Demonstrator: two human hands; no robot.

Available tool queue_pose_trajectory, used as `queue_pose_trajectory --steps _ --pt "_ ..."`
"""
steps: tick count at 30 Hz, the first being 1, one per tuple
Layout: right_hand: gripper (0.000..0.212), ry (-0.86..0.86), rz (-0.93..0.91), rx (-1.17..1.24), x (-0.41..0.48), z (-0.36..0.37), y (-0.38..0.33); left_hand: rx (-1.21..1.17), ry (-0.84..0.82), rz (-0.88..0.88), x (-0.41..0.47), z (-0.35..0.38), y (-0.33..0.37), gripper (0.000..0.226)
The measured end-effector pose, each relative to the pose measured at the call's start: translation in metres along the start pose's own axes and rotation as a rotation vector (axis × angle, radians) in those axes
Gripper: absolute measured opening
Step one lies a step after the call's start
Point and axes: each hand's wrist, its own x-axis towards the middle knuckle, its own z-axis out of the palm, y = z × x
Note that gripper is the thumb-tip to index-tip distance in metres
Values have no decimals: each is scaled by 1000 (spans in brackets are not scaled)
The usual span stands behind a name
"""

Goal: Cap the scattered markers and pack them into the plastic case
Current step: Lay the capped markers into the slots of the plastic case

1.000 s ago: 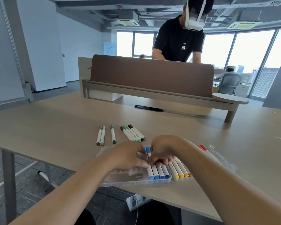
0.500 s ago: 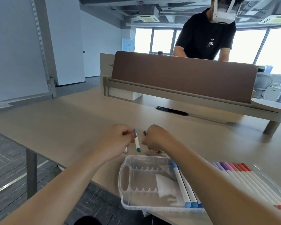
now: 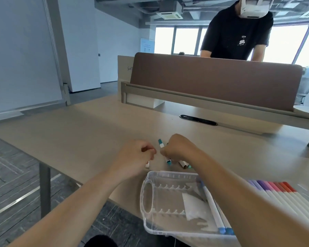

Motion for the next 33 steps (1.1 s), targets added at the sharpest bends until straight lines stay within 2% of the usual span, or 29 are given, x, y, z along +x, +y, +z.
queue_pose_trajectory --steps 3,8,12,16,23,28,33 --pt "28 -131 -33 43 -31 -26 15 52 -32 15 -7 11 12 16" --pt "26 -313 -1 60 -83 -52 53 131 -111 66 -24 32 36 12" --pt "21 -446 61 31 -104 -54 77 271 -212 126 -39 54 57 25" --pt "26 -524 64 42 -121 -51 89 351 -297 151 -55 67 69 35" --pt "42 -358 21 -46 -124 -44 96 472 -435 255 -64 71 70 32" --pt "46 -432 36 -93 -121 -43 94 463 -499 294 -65 70 73 41" --pt "42 -428 29 -154 -118 -42 91 394 -446 272 -65 73 73 43"
